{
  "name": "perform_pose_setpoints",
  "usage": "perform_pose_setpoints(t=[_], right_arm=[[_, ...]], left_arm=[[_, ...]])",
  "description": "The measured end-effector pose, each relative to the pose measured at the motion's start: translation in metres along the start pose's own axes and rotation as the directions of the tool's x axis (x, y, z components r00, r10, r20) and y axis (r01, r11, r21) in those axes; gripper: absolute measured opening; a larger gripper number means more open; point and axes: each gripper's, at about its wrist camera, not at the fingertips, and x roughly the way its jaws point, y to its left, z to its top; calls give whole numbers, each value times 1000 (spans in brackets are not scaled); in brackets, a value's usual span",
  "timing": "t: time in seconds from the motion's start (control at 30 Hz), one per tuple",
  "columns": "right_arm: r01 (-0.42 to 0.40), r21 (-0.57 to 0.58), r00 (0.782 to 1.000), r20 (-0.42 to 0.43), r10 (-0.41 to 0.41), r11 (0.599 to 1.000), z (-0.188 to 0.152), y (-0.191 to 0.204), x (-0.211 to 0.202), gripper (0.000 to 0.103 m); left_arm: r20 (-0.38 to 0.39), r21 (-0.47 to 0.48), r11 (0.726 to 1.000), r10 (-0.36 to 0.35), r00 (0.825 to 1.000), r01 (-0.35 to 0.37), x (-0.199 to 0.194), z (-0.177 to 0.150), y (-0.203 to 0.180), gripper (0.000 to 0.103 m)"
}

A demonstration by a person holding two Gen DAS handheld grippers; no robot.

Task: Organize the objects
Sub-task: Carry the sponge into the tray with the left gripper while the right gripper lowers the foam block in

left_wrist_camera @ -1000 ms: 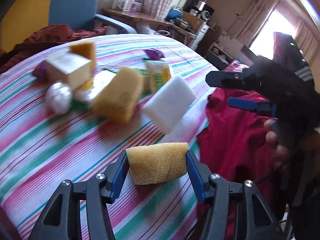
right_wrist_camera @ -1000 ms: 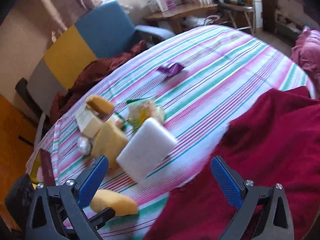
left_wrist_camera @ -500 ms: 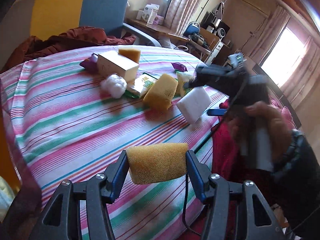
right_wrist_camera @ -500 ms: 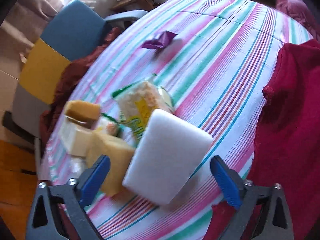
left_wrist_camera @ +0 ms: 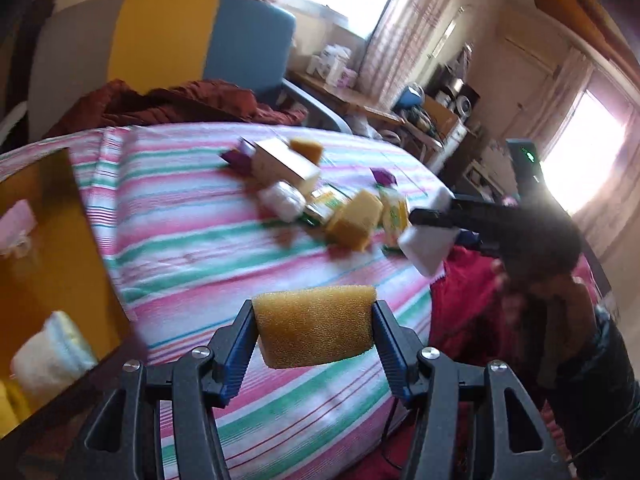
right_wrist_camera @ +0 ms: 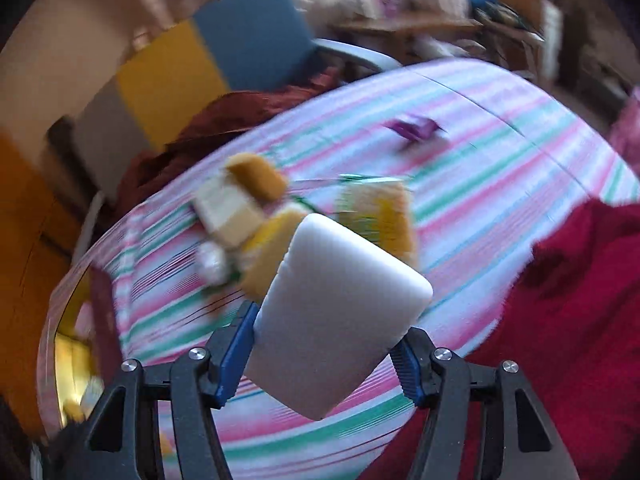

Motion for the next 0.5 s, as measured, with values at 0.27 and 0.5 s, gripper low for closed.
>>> perform_pose_setpoints(t=[0.27,0.5], right_arm=[[-163,-276,986,-24,163,947,-20,102,-7,64],[-273,-455,962,-114,248,848,-51,188,5,64]], left_arm=[[114,-120,987,121,986,-107,-60,-4,40,57],[187,-269,942,256,948,-201,-117,-20,92,57]])
